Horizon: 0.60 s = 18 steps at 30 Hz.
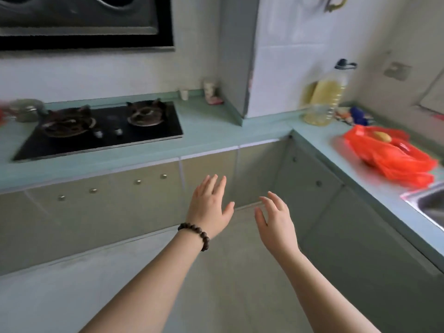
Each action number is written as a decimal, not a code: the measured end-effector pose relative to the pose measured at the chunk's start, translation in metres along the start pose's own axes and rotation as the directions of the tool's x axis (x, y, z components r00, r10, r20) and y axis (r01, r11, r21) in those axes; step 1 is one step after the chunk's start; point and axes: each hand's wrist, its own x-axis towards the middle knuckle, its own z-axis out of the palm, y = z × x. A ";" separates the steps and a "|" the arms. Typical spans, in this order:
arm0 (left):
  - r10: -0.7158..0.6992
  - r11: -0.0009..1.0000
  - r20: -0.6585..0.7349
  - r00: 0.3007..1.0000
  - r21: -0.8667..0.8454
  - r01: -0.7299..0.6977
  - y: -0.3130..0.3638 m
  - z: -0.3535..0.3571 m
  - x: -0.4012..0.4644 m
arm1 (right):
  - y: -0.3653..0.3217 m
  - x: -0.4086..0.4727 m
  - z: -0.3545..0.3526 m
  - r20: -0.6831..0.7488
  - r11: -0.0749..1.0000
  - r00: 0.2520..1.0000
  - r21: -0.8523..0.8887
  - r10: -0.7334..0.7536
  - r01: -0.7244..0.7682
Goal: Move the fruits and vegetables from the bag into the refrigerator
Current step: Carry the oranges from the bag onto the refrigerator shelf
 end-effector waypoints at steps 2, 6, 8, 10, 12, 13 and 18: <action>0.057 0.998 0.044 0.997 -0.016 -0.057 0.017 0.021 0.024 | 0.026 0.007 -0.011 -0.034 0.997 0.996 -0.016 0.076 -0.077; 0.149 0.987 0.117 0.982 -0.082 -0.140 0.044 0.061 0.076 | 0.069 0.033 -0.026 -0.105 0.978 0.974 -0.040 0.199 -0.204; 0.183 0.979 0.148 0.972 -0.113 -0.167 0.053 0.080 0.104 | 0.088 0.052 -0.030 -0.146 0.967 0.959 -0.045 0.242 -0.251; 0.217 0.971 0.168 0.962 -0.136 -0.195 0.059 0.098 0.135 | 0.104 0.074 -0.032 -0.183 0.954 0.941 -0.040 0.286 -0.298; 0.251 0.963 0.194 0.948 -0.150 -0.225 0.063 0.115 0.167 | 0.117 0.099 -0.034 -0.212 0.939 0.922 -0.041 0.324 -0.340; 0.270 0.957 0.209 0.940 -0.162 -0.239 0.066 0.122 0.185 | 0.123 0.113 -0.037 -0.226 0.931 0.911 -0.041 0.345 -0.363; 0.399 0.913 0.252 0.882 -0.198 -0.357 0.095 0.149 0.278 | 0.154 0.188 -0.060 -0.339 0.893 0.843 -0.016 0.418 -0.449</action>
